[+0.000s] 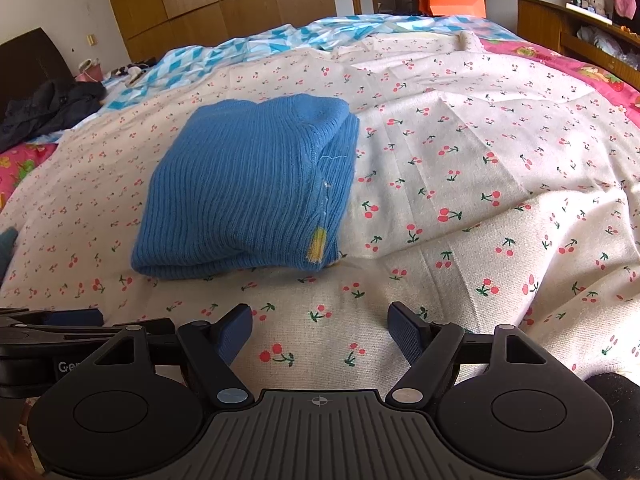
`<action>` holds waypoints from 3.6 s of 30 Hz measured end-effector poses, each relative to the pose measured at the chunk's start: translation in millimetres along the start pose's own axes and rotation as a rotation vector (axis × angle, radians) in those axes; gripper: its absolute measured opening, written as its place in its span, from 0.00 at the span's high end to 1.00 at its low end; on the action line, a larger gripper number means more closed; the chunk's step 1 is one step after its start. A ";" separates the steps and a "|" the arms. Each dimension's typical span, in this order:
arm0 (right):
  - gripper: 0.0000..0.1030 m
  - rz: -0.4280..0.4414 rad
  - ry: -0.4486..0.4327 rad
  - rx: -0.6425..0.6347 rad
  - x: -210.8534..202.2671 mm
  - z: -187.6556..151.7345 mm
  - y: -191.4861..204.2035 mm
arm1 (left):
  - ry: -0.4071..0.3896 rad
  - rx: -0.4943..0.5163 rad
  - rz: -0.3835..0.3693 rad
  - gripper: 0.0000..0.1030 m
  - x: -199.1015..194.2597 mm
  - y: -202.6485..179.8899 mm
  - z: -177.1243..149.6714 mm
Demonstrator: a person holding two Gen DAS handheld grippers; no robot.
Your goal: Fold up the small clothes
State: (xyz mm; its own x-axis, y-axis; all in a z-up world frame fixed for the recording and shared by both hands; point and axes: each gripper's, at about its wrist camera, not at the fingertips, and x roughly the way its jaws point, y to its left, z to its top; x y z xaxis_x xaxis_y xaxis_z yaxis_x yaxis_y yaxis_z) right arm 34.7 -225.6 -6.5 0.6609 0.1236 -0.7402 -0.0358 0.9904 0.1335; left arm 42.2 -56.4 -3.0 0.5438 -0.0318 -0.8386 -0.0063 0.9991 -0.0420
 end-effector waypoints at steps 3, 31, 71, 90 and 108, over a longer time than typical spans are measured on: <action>0.26 0.000 0.000 0.002 -0.3 0.2 -0.8 | 0.002 -0.002 -0.002 0.27 0.0 0.2 0.0; 0.25 -0.041 0.004 -0.019 -6.1 -4.0 0.7 | 0.019 0.015 0.009 0.26 -5.1 -3.7 -1.5; 0.23 -0.040 0.014 0.020 -9.4 -3.7 -2.1 | 0.068 -0.009 -0.013 0.23 -2.2 -1.3 0.2; 0.23 -0.091 0.015 -0.037 -12.3 -2.9 13.9 | 0.028 0.002 0.014 0.23 -5.7 2.0 -4.7; 0.23 -0.137 0.010 -0.056 -21.3 -0.7 19.8 | 0.004 0.002 -0.016 0.23 -11.4 3.3 -6.1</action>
State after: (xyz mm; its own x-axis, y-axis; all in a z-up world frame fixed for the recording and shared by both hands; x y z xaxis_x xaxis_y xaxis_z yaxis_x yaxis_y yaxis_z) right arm 19.3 -208.6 11.4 0.6553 -0.0130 -0.7553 0.0124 0.9999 -0.0065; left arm 30.9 -52.9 3.2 0.5407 -0.0483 -0.8399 0.0045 0.9985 -0.0545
